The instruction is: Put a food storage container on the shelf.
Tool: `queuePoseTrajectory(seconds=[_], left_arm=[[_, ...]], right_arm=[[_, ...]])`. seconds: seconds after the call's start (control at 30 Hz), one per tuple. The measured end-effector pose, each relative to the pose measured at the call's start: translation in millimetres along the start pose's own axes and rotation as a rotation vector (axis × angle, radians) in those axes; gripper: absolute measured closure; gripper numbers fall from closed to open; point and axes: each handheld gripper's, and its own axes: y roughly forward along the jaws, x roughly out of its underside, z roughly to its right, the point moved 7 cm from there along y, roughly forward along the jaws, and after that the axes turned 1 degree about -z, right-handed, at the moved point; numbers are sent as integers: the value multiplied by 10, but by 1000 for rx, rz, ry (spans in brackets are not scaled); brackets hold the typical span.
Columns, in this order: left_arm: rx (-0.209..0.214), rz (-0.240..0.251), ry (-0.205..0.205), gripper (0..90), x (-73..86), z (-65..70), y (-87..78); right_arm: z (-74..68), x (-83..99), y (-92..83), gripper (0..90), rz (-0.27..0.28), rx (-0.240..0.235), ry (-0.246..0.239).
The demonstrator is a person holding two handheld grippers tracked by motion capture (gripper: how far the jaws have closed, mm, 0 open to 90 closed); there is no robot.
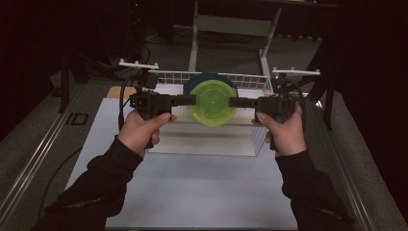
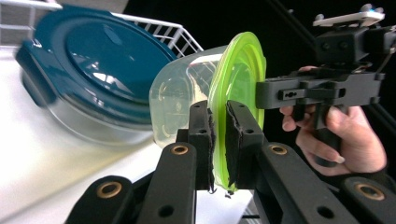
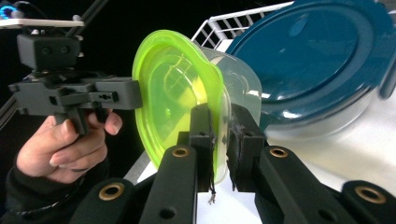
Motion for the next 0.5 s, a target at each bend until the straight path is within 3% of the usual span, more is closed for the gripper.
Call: queuePoseTrajectory(seconds=[0.2, 0.37, 0.5], left_arm=[[-23, 17, -12, 823, -159, -42, 61], [-7, 17, -47, 821, -237, -121, 122], [-10, 19, -36, 799, -280, -162, 168]], right_arm=[[67, -202, 40, 809, 4, 28, 25], [132, -285, 67, 809, 0, 31, 61], [163, -334, 79, 797, 0, 42, 75]])
